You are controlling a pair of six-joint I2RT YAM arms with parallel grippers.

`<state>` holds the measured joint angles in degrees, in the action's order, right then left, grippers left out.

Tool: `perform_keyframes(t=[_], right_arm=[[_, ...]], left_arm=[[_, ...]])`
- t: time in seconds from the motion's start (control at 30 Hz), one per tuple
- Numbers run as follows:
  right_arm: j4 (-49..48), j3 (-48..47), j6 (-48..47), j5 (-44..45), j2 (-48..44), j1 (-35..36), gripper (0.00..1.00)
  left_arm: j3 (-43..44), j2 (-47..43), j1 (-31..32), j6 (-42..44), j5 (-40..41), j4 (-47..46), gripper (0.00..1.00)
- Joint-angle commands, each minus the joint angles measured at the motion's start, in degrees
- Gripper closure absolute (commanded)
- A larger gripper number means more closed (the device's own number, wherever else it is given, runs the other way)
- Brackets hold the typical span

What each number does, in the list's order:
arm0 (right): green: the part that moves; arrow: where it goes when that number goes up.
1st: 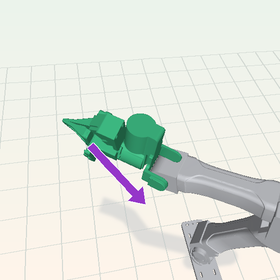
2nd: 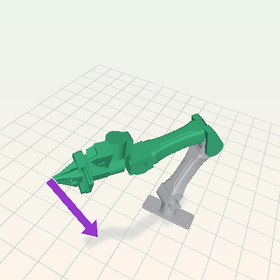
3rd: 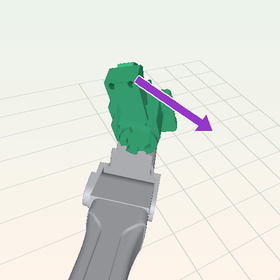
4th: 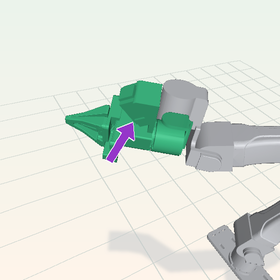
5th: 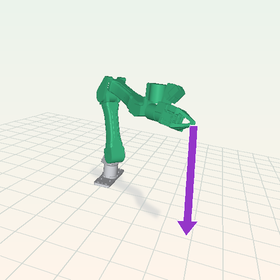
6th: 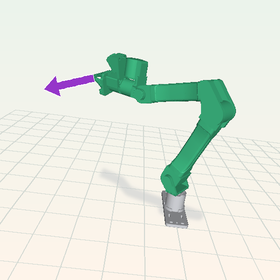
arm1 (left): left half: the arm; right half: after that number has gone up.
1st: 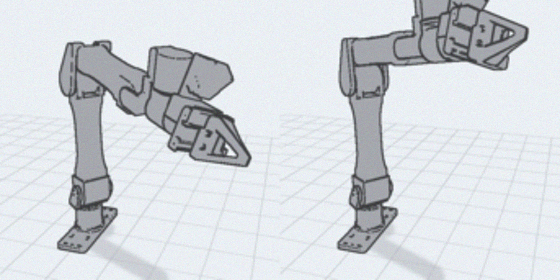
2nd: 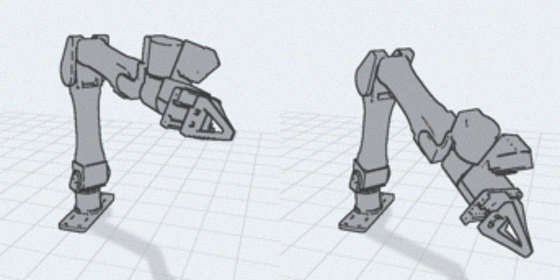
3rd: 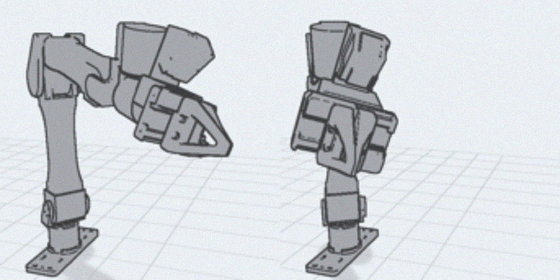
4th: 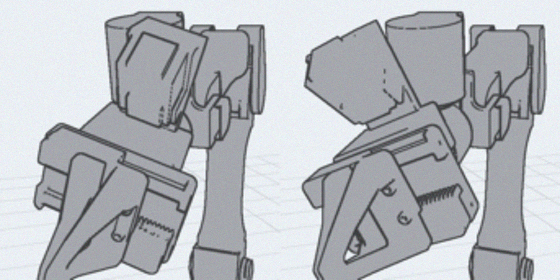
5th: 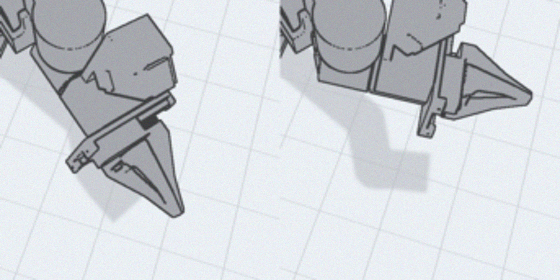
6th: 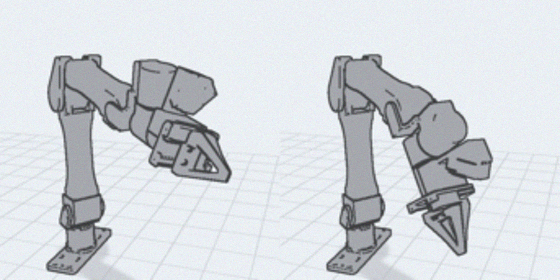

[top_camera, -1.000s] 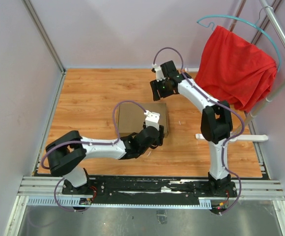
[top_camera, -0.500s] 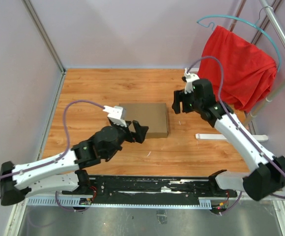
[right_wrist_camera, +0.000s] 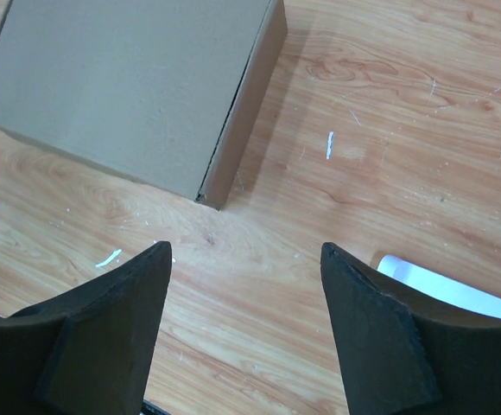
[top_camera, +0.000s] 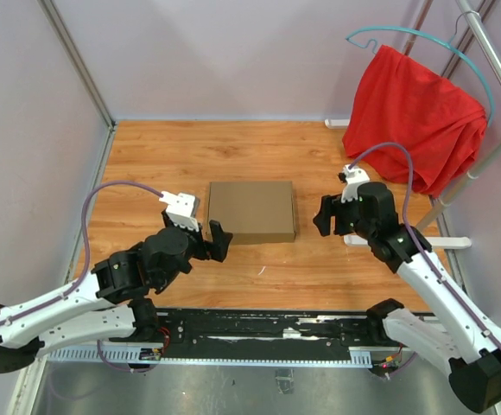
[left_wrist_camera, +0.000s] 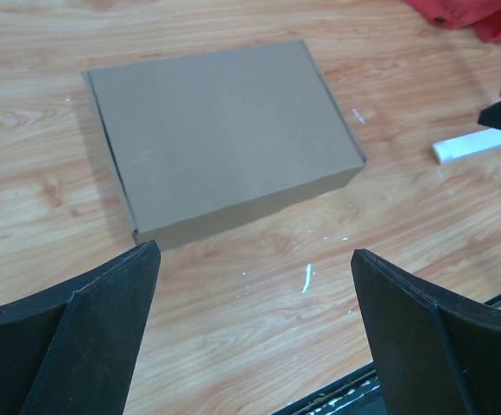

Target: Fold the paper box

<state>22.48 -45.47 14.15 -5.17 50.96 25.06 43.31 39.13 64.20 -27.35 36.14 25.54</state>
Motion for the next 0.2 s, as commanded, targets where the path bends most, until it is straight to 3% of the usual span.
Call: perform_keyframes(t=[0.0, 0.17], right_arm=[[-0.03, 2.5, -1.53, -1.15, -2.19, -0.19, 0.31], [-0.65, 5.26, -0.33, 3.27, -5.17, -0.17, 0.2]], left_arm=[[1.98, -1.03, -0.3, 0.79, 3.78, 5.08, 0.01], [0.91, -2.54, -0.26, 0.89, 4.53, 5.51, 0.01]])
